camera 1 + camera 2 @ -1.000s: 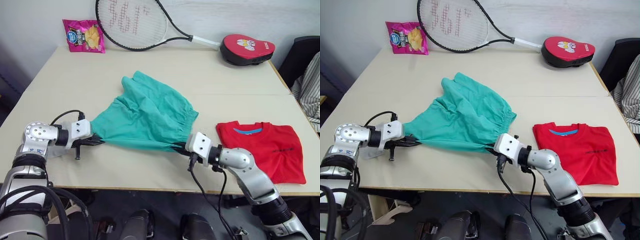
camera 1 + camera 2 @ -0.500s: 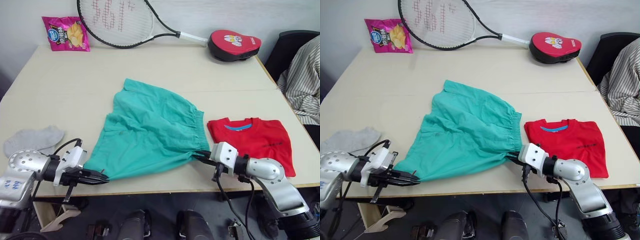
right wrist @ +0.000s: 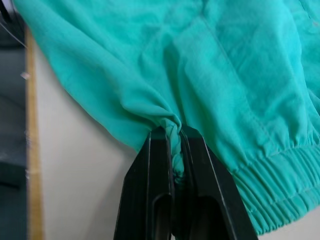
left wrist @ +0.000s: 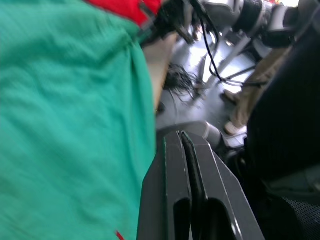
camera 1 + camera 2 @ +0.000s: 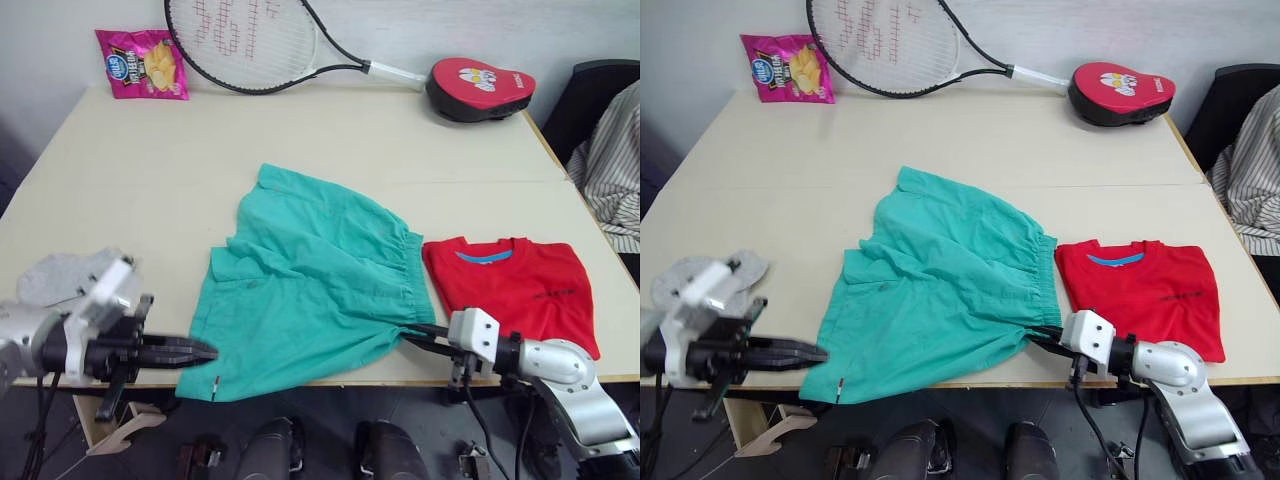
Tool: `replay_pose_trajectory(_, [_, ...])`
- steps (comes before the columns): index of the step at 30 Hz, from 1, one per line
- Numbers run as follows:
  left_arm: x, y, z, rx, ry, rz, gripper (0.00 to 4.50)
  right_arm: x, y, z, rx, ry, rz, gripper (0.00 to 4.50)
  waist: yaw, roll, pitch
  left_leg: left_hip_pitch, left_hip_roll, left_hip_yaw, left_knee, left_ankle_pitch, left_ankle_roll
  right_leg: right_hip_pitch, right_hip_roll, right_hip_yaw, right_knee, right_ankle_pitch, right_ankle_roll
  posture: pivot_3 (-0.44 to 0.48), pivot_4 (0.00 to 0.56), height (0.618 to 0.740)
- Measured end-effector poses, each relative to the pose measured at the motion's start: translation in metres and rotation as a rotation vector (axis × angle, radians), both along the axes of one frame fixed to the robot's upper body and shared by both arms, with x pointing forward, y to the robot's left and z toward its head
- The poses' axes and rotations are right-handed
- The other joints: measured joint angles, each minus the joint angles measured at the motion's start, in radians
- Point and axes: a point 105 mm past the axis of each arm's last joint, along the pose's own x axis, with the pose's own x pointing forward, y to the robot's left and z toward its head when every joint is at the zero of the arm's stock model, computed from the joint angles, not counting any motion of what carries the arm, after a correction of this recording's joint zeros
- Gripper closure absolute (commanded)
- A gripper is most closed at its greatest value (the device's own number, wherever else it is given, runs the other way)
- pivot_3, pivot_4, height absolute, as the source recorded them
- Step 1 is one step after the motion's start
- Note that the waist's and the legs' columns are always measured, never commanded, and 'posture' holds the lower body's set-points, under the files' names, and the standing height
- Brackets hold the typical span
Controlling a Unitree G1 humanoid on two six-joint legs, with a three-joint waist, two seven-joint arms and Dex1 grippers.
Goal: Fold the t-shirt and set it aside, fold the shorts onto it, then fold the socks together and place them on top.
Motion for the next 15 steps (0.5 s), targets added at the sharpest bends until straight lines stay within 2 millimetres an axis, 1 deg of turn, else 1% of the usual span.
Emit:
replay_pose_trajectory(1, [0.013,0.000,0.013,-0.012,-0.063,0.006,4.45,0.003,-0.001,0.010,0.051,0.006,-0.019,4.50,0.003,0.000,0.000,0.000,0.000,0.000,0.000,0.001,-0.001,0.000,0.000,0.000,0.001,0.000,0.000,0.000,0.150,0.740])
replay_pose_trajectory(2, [0.021,0.002,0.022,-0.016,-0.114,0.016,4.45,0.006,-0.001,0.020,0.082,-0.006,-0.030,4.50,0.003,0.000,0.000,0.000,0.000,0.000,0.000,0.001,-0.001,-0.001,0.000,0.001,0.001,0.000,-0.001,0.000,0.150,0.740])
replay_pose_trajectory(4, [0.041,0.003,0.033,0.016,-0.206,0.027,4.45,0.012,-0.004,0.034,0.127,-0.014,-0.058,4.50,0.004,0.000,0.000,0.001,-0.001,0.001,-0.002,0.001,-0.002,-0.002,0.000,0.001,0.001,0.000,-0.001,0.000,0.150,0.740])
replay_pose_trajectory(5, [0.049,0.006,0.033,0.041,-0.237,0.039,4.45,0.013,-0.004,0.038,0.132,-0.018,-0.060,4.50,0.004,0.000,0.000,0.000,-0.001,0.002,-0.004,0.001,-0.002,-0.003,0.000,0.001,0.000,0.000,-0.001,0.000,0.150,0.740])
replay_pose_trajectory(6, [0.058,0.010,0.028,0.098,-0.270,0.047,4.45,0.013,-0.004,0.039,0.129,-0.017,-0.060,4.50,0.004,0.000,0.000,0.000,-0.001,0.004,-0.006,0.002,-0.002,-0.006,0.000,0.003,0.000,0.000,-0.001,0.000,0.150,0.740])
replay_pose_trajectory(7, [0.064,0.014,0.019,0.153,-0.286,0.049,4.27,0.013,-0.004,0.038,0.127,-0.010,-0.062,4.50,0.002,0.000,0.000,-0.001,-0.001,0.007,-0.008,0.002,-0.002,-0.009,0.001,0.004,0.000,0.000,-0.002,0.000,0.150,0.740])
replay_pose_trajectory(8, [0.068,0.018,0.011,0.201,-0.295,0.050,4.07,0.013,-0.003,0.038,0.124,-0.008,-0.062,4.50,0.000,0.000,0.000,-0.003,-0.001,0.010,-0.009,0.002,-0.002,-0.012,0.002,0.006,0.004,0.000,-0.002,0.000,0.150,0.740])
replay_pose_trajectory(9, [0.072,0.023,-0.001,0.246,-0.298,0.050,3.86,0.013,-0.002,0.037,0.120,-0.006,-0.057,4.50,-0.002,0.000,0.000,-0.003,0.000,0.014,-0.011,0.004,0.003,-0.014,0.003,0.006,0.005,0.000,-0.002,0.000,0.150,0.740])
replay_pose_trajectory(10, [0.073,0.025,-0.011,0.266,-0.311,0.041,3.55,0.013,-0.001,0.036,0.108,-0.005,-0.049,4.50,-0.003,0.000,0.000,-0.003,0.001,0.017,-0.011,0.006,0.005,-0.015,0.005,0.006,0.005,0.000,-0.002,0.000,0.150,0.740])
replay_pose_trajectory(11, [0.073,0.025,-0.019,0.270,-0.311,0.030,3.20,0.013,0.001,0.034,0.097,-0.004,-0.041,4.50,-0.004,-0.002,0.001,-0.002,0.002,0.019,-0.010,0.006,0.005,-0.015,0.007,0.005,0.004,-0.001,-0.001,0.000,0.150,0.740])
replay_pose_trajectory(12, [0.071,0.023,-0.026,0.257,-0.325,0.014,2.97,0.013,0.004,0.032,0.081,-0.003,-0.034,4.50,-0.005,-0.003,0.002,-0.003,0.003,0.019,-0.009,0.005,0.005,-0.015,0.007,0.005,0.004,-0.001,-0.001,0.000,0.150,0.740])
replay_pose_trajectory(13, [0.070,0.023,-0.031,0.253,-0.326,0.008,2.64,0.013,0.005,0.031,0.077,-0.001,-0.029,4.50,-0.004,-0.004,0.003,-0.003,0.004,0.020,-0.007,0.004,0.006,-0.015,0.007,0.005,0.004,-0.001,-0.001,0.000,0.150,0.740])
replay_pose_trajectory(15, [0.060,0.030,-0.046,0.274,-0.340,-0.015,2.02,0.014,0.010,0.031,0.070,-0.004,-0.018,4.50,-0.012,-0.007,0.004,-0.003,0.004,0.021,-0.006,0.003,0.007,-0.015,0.005,0.011,0.004,-0.001,-0.001,0.000,0.150,0.740])
